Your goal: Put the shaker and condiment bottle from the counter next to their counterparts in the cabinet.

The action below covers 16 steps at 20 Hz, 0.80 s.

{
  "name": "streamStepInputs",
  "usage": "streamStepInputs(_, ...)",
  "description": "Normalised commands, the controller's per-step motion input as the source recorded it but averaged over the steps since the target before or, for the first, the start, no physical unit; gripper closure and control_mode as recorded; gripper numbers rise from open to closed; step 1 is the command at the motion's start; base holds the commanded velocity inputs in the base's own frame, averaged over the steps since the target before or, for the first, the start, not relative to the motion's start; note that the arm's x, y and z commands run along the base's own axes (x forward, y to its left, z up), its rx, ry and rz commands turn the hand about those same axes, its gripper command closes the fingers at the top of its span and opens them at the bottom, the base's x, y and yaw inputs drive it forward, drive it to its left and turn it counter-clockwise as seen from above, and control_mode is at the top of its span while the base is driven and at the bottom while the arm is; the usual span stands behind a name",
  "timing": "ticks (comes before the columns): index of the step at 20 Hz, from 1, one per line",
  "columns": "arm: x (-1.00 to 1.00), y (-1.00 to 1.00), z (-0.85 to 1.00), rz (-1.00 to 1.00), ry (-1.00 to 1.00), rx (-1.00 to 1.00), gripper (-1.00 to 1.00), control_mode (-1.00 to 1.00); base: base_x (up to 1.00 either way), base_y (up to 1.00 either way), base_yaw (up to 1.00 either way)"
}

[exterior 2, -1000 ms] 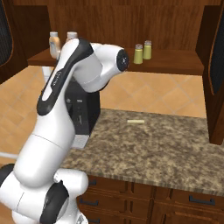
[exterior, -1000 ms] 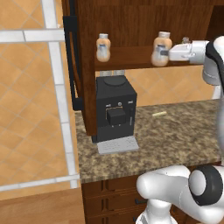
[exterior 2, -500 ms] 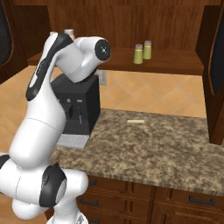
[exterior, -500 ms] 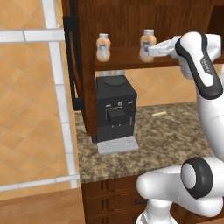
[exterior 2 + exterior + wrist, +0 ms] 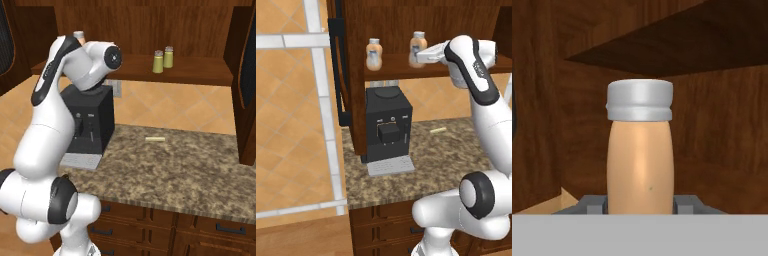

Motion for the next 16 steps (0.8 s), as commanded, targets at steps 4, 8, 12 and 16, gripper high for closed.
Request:
streamStepInputs(4, 0.52, 0.33, 0.0, 0.0, 0.0, 0.0, 1.0, -1.0, 0.0, 0.0, 0.0)
streamStepInputs(8, 0.47, 0.28, 0.0, 0.0, 0.0, 0.0, 1.0, -1.0, 0.0, 0.0, 0.0)
streamStepInputs(12, 0.32, 0.1, 0.0, 0.0, 0.0, 0.0, 1.0, -1.0, 0.0, 0.0, 0.0)
streamStepInputs(16, 0.16, 0.0, 0.0, 0.0, 0.0, 0.02, 1.0, -1.0, 0.0, 0.0, 0.0)
